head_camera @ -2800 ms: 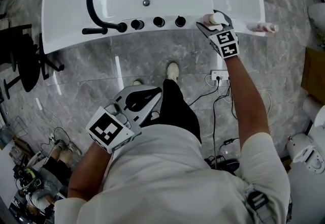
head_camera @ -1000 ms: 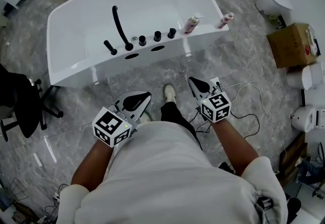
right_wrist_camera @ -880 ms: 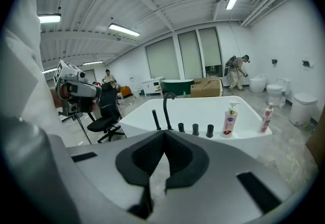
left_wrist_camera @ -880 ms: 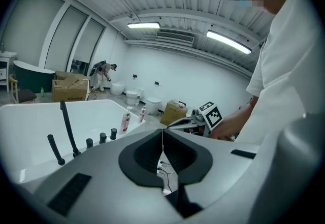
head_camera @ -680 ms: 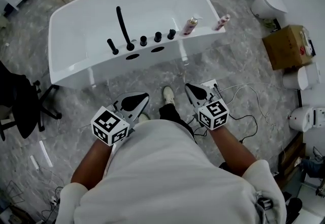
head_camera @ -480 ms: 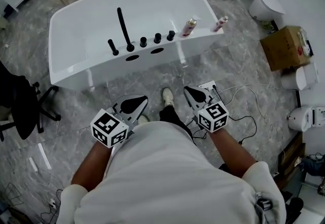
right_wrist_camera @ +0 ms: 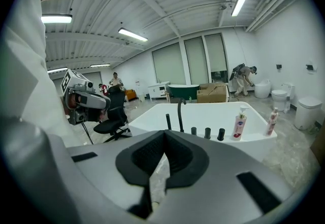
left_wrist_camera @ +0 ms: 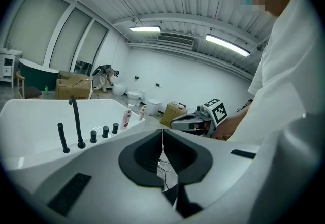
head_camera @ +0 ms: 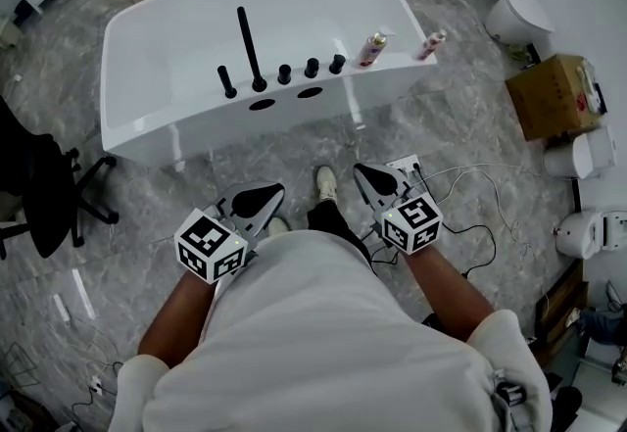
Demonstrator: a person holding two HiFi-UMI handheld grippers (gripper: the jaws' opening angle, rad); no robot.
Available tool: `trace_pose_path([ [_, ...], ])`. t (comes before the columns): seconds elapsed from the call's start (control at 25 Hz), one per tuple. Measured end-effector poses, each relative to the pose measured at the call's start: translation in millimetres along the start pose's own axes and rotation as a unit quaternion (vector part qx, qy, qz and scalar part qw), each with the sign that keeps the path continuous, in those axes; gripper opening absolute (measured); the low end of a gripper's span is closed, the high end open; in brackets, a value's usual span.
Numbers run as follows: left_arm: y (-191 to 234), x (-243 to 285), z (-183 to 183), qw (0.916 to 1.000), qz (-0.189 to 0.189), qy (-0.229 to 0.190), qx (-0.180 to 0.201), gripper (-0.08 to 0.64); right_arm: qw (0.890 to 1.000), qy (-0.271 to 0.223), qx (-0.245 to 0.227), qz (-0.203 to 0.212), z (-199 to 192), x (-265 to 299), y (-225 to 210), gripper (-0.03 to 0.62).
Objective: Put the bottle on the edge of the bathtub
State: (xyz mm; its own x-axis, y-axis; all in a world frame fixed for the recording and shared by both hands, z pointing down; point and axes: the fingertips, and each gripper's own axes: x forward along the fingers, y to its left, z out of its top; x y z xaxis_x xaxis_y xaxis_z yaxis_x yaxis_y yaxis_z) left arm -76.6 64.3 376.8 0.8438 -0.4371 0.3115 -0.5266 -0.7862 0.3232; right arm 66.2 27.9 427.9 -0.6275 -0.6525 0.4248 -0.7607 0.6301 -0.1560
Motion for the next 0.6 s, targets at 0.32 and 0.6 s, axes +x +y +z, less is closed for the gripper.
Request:
trace_pose_path([
  [0.32, -4.9, -3.6, -4.5, 1.0, -0.002, -0.001, -0.005, 0.02, 1.0, -0.002, -0.005, -0.002, 3.2, -3.4, 5.2, 0.008],
  [0.6, -6.0, 3.2, -7.2, 0.9999, -0.013, 0.001, -0.007, 0.02, 1.0, 0.004, -0.002, -0.009, -1.6, -9.4, 3.9, 0.008],
])
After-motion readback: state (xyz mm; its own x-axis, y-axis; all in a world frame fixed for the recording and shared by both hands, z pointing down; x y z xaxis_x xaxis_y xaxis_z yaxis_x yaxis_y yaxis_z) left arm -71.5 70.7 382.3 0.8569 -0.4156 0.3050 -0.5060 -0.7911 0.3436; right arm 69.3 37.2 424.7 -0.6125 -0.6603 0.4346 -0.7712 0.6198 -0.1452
